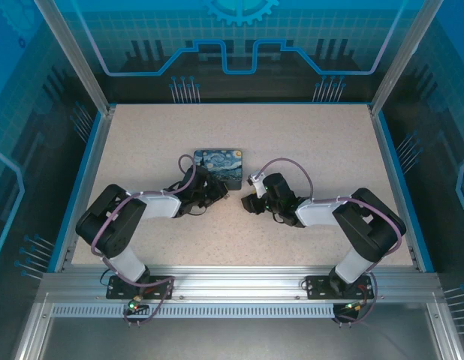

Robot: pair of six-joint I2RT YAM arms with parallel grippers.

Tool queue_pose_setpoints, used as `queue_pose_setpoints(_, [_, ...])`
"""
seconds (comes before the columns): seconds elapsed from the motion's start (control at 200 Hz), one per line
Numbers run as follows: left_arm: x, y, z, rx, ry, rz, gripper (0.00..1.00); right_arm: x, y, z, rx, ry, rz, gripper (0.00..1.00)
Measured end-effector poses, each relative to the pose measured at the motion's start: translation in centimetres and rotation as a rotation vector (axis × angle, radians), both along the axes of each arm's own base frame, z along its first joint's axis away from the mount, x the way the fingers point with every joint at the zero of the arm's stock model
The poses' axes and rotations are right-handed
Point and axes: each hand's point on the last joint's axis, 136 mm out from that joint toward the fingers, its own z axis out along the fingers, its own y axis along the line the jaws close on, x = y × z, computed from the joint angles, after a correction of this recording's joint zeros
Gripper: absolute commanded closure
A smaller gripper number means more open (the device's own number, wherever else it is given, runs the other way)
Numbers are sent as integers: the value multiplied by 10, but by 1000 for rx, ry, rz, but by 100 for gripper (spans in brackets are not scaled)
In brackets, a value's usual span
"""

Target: Unlock a padlock with a key

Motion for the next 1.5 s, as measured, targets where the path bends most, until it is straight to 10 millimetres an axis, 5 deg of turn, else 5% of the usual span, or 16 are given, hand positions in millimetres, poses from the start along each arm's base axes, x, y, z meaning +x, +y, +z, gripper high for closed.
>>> queue_pose_setpoints(0.205, [-12, 9, 11, 19, -2, 6, 48, 2, -1, 1, -2, 7, -4, 50])
queue_pose_setpoints(0.44, [-23, 28, 61, 27, -105, 17, 36, 2, 6, 12, 1, 4, 7, 49])
queue_pose_setpoints(0.655, [-10, 86, 102, 35, -195, 124, 23, 2, 32, 31, 42, -12, 65, 47])
queue_pose_setpoints(0.85, [-3, 112, 101, 36, -164, 146, 19, 5, 49, 31, 70, 15, 90, 46])
queue_pose_setpoints(0.991, [25, 129, 88, 15, -118, 165, 17, 10, 65, 14, 79, 73, 112, 46])
queue_pose_setpoints(1.306, [41, 112, 52, -41, -43, 90, 15, 11, 77, 1, 82, 118, 124, 44])
queue_pose_setpoints(1.501, [60, 107, 52, -60, -44, 72, 15, 20, 88, -1, 93, 122, 137, 44])
